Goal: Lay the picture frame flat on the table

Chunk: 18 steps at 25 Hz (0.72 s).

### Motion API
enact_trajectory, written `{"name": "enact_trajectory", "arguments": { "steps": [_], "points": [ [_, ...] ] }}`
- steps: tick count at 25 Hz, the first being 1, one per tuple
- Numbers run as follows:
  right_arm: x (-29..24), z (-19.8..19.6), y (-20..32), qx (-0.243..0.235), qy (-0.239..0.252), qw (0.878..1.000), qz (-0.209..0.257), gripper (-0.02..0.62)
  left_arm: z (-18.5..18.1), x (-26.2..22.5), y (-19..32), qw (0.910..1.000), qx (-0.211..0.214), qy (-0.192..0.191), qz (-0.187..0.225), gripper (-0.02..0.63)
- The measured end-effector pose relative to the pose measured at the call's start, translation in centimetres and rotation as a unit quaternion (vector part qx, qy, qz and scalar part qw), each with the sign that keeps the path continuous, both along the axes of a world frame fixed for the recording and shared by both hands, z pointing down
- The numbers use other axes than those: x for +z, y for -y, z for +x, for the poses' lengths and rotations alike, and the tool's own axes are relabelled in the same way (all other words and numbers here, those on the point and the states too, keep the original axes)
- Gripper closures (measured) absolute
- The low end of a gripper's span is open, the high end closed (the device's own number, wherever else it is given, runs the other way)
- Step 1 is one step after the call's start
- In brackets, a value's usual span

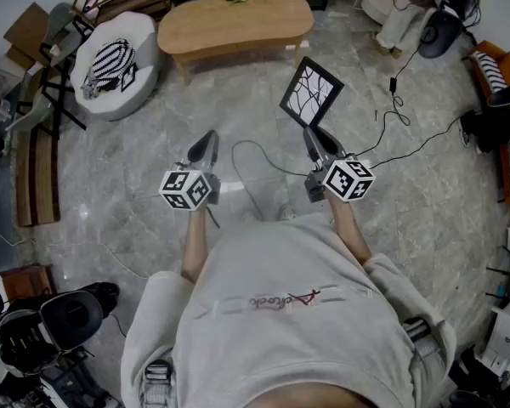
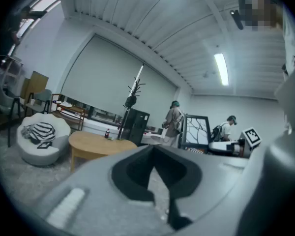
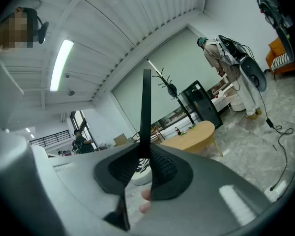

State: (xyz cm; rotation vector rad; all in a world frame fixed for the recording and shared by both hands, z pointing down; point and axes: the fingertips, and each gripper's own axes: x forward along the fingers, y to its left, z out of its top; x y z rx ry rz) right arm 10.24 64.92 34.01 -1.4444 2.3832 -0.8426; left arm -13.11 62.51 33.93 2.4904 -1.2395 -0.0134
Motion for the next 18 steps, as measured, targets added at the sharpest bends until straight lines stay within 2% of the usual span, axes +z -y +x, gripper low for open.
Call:
{"name": "enact_trajectory", "arguments": {
  "steps": [9, 18],
  "points": [
    [-0.3, 0.3, -0.8, 0.002, -0.008, 1.0, 0.01, 0.528, -0.9, -0.3, -1.0, 0.9999, -0.01, 0.002, 0.01, 0.607],
    [-1.8, 4.3, -1.2, -0.008, -0.018, 0.999, 0.026, 0.528, 2.0, -2.1, -1.8, 0.9994, -0.025, 0.013, 0.02, 0.607]
  ]
}}
